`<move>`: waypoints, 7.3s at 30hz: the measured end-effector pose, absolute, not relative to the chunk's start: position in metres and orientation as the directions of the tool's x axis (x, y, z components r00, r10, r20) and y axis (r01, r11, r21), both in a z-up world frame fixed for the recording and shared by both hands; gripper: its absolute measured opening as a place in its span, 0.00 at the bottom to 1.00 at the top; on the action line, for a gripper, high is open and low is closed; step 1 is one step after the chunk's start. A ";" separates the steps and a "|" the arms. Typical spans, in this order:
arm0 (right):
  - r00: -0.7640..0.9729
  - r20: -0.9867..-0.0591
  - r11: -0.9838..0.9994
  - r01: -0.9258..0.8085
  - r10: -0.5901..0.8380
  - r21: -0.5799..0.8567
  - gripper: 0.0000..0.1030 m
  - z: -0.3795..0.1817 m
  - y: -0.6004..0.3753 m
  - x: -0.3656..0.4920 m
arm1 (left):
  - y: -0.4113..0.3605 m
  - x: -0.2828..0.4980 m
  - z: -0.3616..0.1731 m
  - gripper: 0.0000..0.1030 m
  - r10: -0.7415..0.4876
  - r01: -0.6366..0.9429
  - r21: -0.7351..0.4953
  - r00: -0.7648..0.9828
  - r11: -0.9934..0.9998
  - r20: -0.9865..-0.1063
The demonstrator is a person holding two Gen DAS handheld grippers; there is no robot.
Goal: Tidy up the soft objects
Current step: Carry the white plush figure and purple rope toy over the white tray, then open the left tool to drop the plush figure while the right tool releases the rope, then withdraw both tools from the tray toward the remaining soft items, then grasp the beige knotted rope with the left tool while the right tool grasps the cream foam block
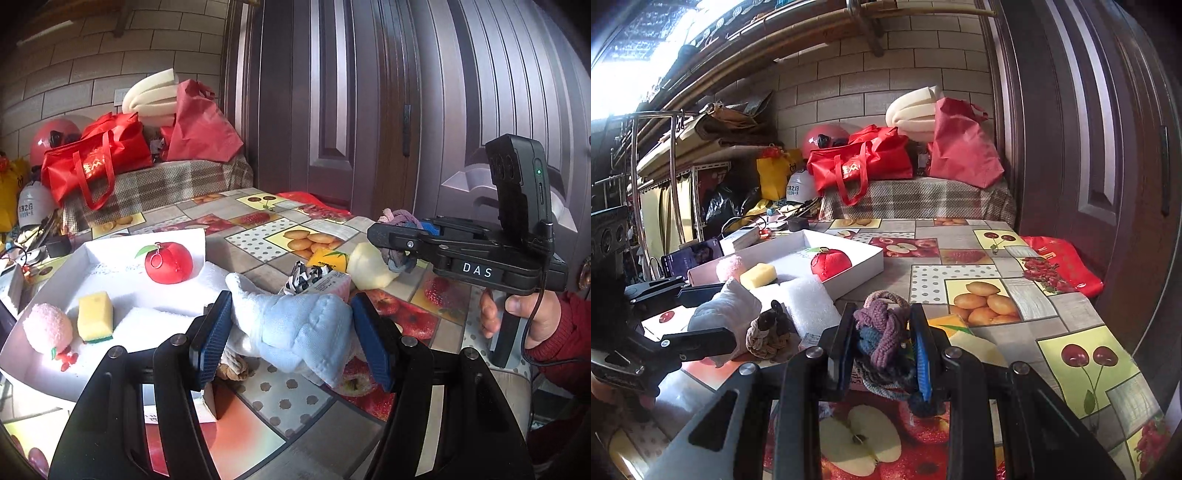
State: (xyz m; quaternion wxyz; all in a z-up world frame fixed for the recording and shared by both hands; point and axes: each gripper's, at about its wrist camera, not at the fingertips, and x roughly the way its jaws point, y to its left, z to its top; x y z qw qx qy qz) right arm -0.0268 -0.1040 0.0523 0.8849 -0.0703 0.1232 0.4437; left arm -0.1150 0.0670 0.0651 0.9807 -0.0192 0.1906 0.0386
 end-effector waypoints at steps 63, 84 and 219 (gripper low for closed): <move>0.430 -0.308 0.440 -0.897 0.849 -0.041 0.27 0.043 0.035 -0.078 | 0.214 -0.146 0.062 0.63 0.501 -0.531 -0.027 0.814 0.847 -0.295; 0.466 -0.373 0.499 -0.867 0.802 -0.010 0.28 0.044 0.112 -0.047 | 0.264 -0.133 0.061 0.70 0.534 -0.595 -0.132 0.782 0.793 -0.321; 0.599 -0.399 0.720 -0.575 0.694 0.389 1.00 0.029 -0.159 0.067 | 0.026 -0.059 0.030 0.99 -0.064 0.027 -0.063 0.711 0.998 -0.701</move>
